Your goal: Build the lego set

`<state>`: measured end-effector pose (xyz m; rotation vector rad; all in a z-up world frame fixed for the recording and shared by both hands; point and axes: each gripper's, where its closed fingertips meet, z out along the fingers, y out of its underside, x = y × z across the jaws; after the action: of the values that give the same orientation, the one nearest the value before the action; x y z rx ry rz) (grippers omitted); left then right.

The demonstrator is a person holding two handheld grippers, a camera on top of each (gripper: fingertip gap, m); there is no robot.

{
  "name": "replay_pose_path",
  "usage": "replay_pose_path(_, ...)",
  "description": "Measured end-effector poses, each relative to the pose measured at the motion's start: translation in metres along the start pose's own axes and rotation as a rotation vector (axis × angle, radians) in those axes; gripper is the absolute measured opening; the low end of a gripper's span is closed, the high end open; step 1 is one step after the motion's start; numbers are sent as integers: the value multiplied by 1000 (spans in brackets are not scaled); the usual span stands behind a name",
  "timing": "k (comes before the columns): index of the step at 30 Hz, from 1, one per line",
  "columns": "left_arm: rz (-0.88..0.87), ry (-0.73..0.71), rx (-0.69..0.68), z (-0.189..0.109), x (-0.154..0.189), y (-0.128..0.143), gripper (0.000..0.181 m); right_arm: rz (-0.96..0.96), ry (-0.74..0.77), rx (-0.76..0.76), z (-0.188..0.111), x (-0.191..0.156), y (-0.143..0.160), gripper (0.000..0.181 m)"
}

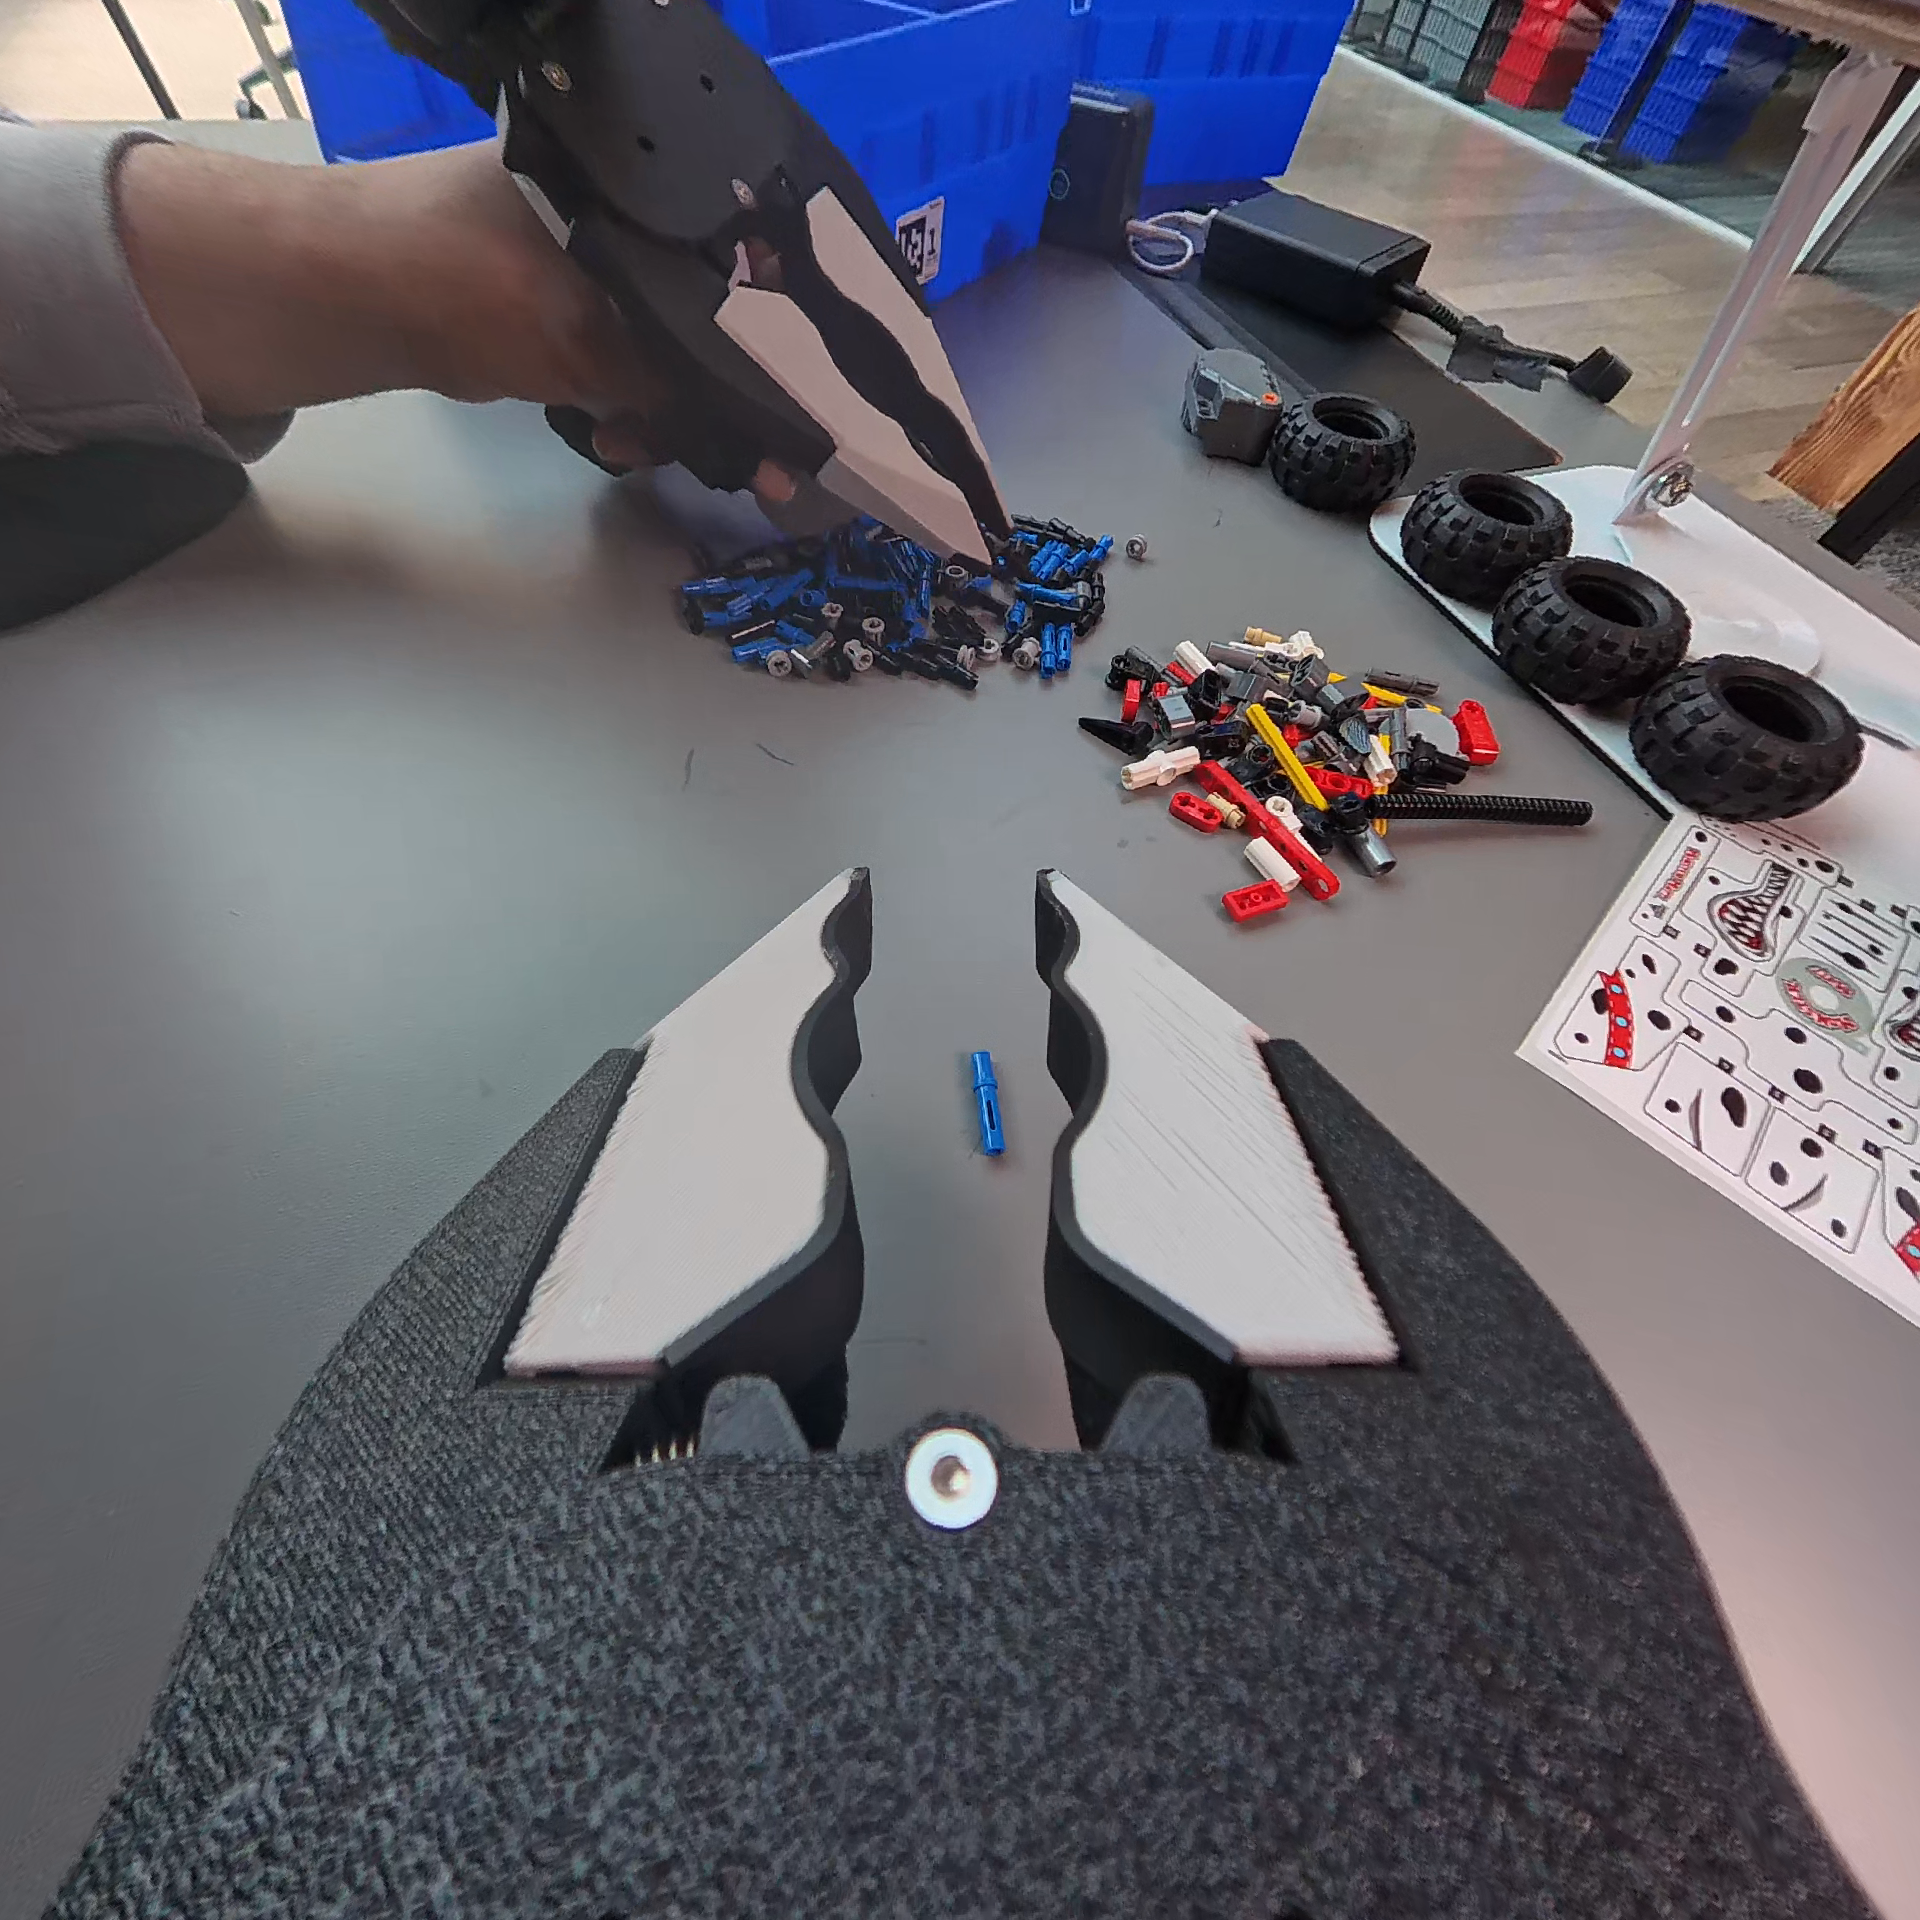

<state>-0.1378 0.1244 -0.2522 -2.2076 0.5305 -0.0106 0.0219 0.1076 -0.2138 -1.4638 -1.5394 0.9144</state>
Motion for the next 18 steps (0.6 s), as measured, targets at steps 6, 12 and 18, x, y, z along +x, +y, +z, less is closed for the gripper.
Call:
replay_pose_path(6,-6,16,115,-11,8,-16,18,-9,6,-1,-1,1,0,31)
replay_pose_path(12,-42,13,275,-39,12,-41,0,9,5,34,-2,0,-7,31)
replay_pose_path(18,-47,-131,535,-115,-25,-83,8,49,61,169,-15,7,-38,34)
